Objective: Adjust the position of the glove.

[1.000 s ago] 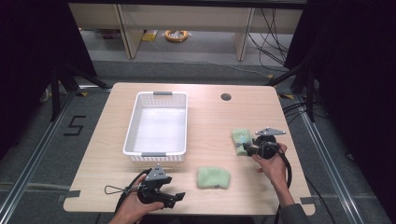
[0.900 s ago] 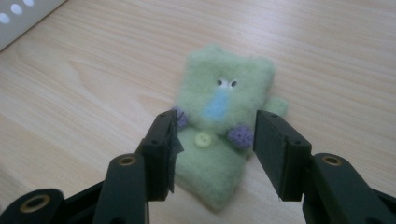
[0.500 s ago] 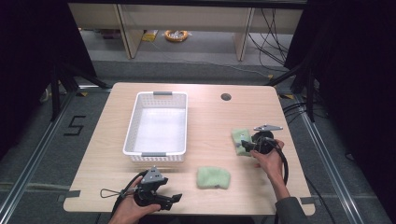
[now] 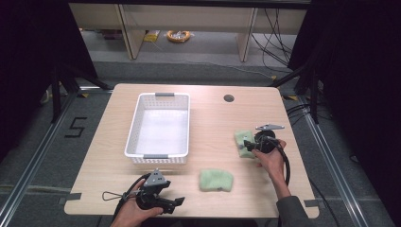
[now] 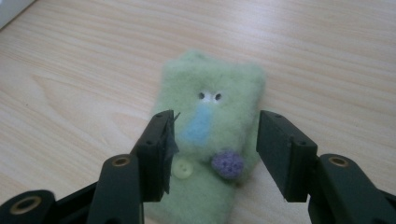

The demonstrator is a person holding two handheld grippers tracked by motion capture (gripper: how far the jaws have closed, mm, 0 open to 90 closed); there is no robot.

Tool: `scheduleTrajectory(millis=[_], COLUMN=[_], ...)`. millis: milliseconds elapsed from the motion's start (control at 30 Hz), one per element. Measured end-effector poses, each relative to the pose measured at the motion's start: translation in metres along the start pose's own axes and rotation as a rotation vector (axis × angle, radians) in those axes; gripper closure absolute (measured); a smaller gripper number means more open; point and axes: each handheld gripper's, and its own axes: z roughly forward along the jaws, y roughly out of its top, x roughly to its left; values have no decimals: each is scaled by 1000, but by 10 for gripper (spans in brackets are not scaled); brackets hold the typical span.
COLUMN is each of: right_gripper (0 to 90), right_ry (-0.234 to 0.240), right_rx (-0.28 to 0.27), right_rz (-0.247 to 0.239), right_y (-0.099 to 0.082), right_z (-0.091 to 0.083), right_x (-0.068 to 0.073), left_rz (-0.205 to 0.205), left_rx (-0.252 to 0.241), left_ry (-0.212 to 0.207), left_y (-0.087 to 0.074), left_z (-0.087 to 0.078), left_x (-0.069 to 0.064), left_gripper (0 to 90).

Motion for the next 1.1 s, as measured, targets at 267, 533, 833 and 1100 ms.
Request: scheduleTrajectory(millis=[267,533,833,1100], right_gripper=[474,529,723,792], right_ry=[-1,-9,37,32], right_rx=[47,61,47,24], right_rz=[-13,-19,-45,-91], right_y=[0,-2,-4,-4], right_z=[14,17,18,18], right_x=[2,5,3,3], left_rz=[5,13,2,-1], left_rx=[8,11,6,0], left_ry=[-3,7,13,18], left_y=[0,0,-1,-1], left_z=[-1,-1,1,1], left_x=[1,4,5,8], left_gripper=[191,191,191,191])
